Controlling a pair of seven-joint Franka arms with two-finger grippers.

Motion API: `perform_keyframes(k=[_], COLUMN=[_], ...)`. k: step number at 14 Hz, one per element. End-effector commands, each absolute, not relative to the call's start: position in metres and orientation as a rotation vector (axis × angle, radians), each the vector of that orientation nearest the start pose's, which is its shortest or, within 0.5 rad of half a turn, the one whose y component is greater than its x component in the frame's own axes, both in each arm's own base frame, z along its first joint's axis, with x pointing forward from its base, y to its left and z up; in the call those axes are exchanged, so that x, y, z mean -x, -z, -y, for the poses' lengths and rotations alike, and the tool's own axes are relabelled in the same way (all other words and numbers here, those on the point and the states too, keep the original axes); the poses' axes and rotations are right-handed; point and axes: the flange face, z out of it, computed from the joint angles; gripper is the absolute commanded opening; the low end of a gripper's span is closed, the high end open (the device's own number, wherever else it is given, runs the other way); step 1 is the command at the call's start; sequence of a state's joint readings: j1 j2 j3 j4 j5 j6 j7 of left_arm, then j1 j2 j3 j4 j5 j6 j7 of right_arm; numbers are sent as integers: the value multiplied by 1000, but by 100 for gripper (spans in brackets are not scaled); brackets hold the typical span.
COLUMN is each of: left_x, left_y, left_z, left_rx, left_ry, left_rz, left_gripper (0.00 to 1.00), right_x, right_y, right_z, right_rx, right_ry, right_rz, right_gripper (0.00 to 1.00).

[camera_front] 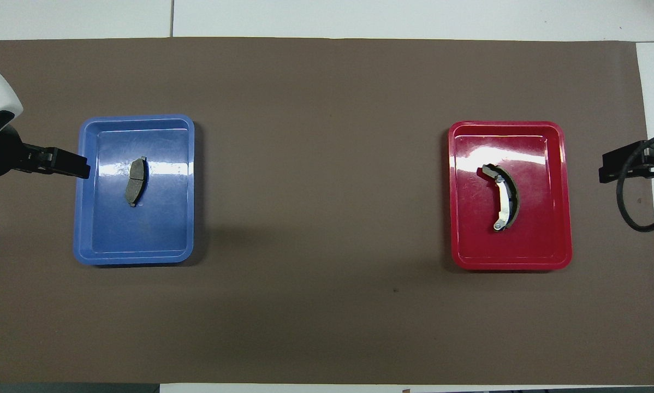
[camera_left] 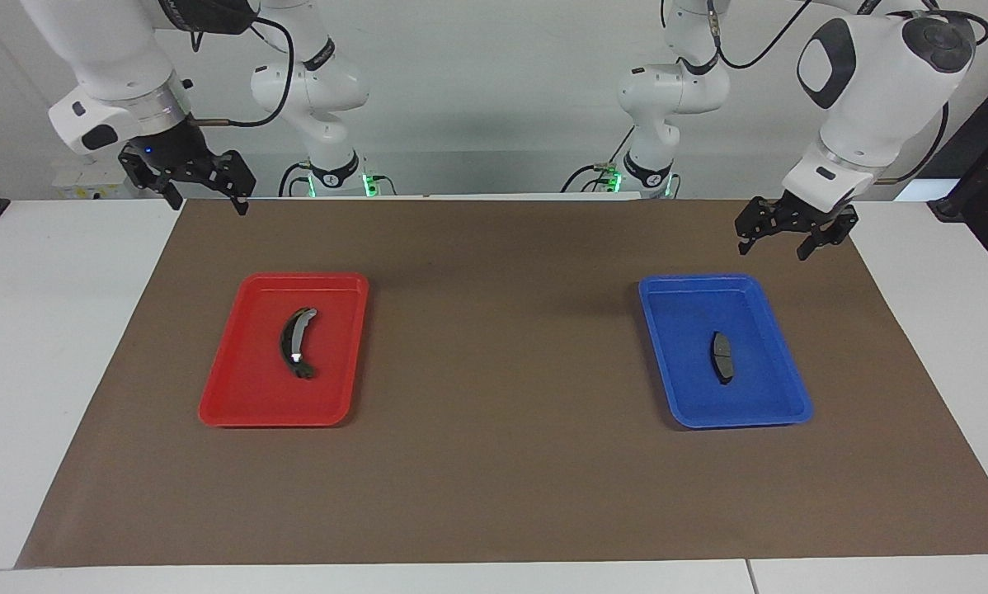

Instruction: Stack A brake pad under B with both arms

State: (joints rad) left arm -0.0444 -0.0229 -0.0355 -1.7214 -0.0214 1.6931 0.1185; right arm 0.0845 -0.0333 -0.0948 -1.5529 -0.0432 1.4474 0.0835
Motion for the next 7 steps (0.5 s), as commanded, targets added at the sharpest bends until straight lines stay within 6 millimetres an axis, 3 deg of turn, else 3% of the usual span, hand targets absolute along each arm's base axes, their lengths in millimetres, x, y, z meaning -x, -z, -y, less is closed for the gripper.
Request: perform_keyframes(k=[1,3,5,7], left_x=[-547,-557,-562,-576], left_y=[-578,-571,-547,-511], left_z=[43,45,46,45], left_rx=[3136,3130,3126,3124], left_ry=[49,166,205,244], left_rz=[-320,-320,-326,-323], left_gripper=[99,99,99,99], right_x=[-531,-531,-531,-526], right_y=[-640,-640,-639,-626], right_z=[13,14,14,15], right_rx=[3160,3159,3159,3156], right_ry=[-99,-101,-104,-111], right_rz=[-136,-139,-136,-129], right_gripper=[100,100,100,100])
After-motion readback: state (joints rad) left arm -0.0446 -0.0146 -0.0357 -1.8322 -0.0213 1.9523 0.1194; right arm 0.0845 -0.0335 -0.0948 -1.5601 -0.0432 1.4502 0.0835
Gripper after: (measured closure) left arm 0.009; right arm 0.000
